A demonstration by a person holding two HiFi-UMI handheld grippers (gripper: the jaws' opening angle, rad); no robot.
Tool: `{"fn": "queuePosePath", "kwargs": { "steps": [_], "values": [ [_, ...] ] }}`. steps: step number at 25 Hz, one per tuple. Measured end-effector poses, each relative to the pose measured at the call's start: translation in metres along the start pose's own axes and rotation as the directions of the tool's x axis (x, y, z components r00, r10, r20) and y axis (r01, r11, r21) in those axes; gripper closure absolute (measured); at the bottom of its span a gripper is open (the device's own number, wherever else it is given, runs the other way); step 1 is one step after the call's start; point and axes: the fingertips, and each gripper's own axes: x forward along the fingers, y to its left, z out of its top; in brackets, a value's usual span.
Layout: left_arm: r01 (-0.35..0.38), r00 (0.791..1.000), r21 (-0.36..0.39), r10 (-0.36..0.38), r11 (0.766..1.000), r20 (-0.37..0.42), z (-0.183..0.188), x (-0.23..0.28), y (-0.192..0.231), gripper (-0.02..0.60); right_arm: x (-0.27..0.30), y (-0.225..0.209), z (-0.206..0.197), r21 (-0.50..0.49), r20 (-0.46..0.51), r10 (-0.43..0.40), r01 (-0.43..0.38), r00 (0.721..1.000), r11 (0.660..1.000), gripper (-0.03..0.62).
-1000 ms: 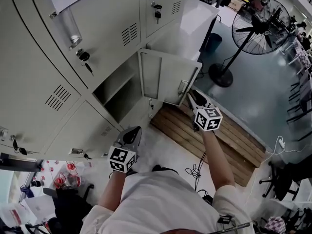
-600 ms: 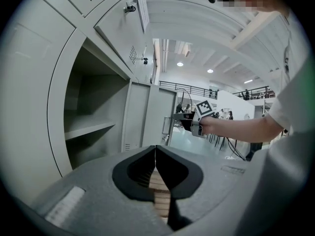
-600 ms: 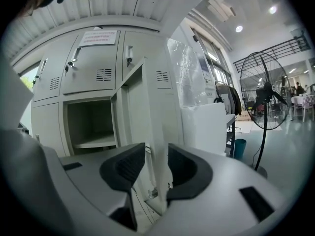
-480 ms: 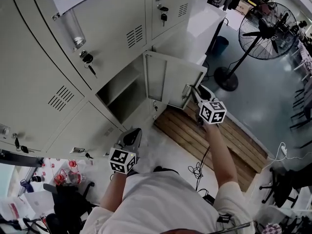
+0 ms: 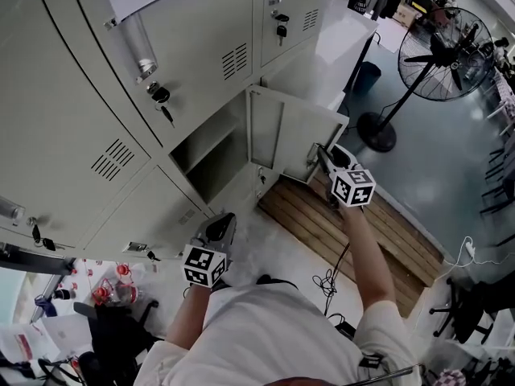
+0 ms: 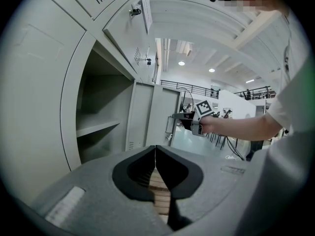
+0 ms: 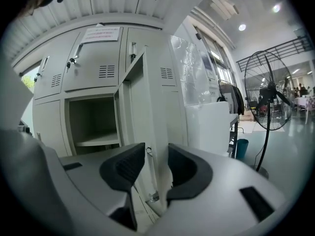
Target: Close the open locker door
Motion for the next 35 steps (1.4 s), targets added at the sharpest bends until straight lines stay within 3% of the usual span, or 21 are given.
{"fn": "queuePosePath", "kwargs": {
  "steps": [23,35],
  "values": [
    [0.11,0.994,0.038,-0.111,0.993,0.007,0.004,-0.043,0.014,0.566,-0.041,0.068,-0.016,0.006,-0.027,-0.046,0.046,0.999,0.999,0.461],
    [0.127,0.991,0.043,-0.128,0.991,0.028,0.005,-0.065,0.023,0.566,-0.055,0.126,-0.025,0.014,-0.028,0.004,-0.004,1.0,1.0,0.461]
  ]
}}
